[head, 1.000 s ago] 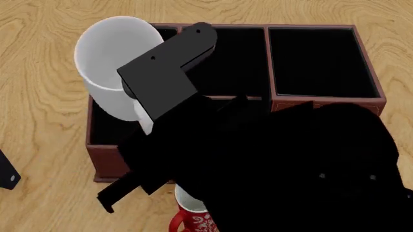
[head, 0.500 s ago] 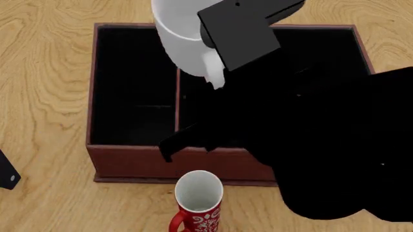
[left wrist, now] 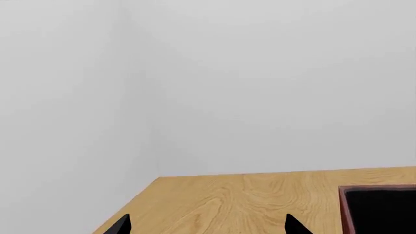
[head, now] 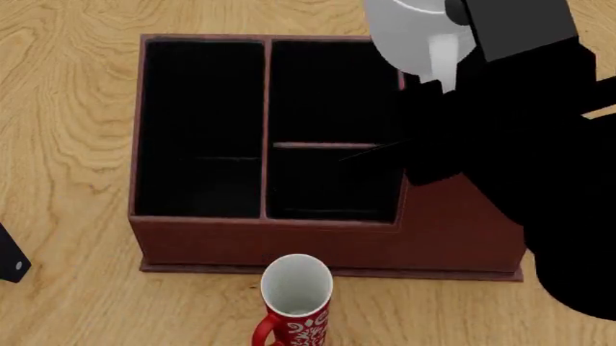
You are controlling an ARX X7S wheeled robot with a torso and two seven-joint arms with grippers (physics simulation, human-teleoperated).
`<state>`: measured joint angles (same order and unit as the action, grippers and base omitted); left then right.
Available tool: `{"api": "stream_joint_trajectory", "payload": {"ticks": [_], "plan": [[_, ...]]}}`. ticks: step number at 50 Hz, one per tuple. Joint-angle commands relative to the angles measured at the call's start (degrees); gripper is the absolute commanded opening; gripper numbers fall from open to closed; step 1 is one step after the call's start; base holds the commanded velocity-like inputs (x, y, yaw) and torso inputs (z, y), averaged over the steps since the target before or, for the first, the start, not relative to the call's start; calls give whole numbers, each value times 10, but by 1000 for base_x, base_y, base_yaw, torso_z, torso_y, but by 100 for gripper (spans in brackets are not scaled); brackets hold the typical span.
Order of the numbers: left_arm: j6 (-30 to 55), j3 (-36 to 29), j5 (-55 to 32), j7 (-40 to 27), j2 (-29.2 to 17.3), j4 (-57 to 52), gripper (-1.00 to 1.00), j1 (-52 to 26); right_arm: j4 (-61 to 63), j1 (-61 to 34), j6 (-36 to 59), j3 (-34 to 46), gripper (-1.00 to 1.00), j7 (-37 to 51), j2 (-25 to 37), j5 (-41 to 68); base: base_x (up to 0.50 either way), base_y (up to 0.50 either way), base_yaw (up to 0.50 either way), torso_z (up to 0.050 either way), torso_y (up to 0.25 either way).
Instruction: Pick up the white mug and place it to the right of the caddy.
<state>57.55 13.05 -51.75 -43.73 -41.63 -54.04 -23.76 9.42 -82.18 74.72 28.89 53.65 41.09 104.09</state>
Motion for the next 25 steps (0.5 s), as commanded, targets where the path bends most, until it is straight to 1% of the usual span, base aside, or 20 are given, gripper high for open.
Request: {"api": "stream_joint_trajectory", "payload": {"ticks": [1, 12, 17, 25], "plan": [[0, -1, -6, -5, -3, 0, 100, -4, -4, -9, 1, -18, -100, 6, 45, -3, 0, 0, 0, 0, 0], [-12, -18, 9, -2, -1, 5, 100, -1, -2, -12, 12, -19, -100, 29, 92, 11, 0, 0, 0, 0, 0], [-15, -22, 10, -2, 0, 8, 100, -2, -8, 1, 7, -24, -100, 18, 107, 2, 0, 0, 0, 0, 0], [-19, -46, 22, 0, 6, 19, 100, -15, -23, 1, 15, -18, -100, 6, 124, -16, 0, 0, 0, 0, 1]]}}
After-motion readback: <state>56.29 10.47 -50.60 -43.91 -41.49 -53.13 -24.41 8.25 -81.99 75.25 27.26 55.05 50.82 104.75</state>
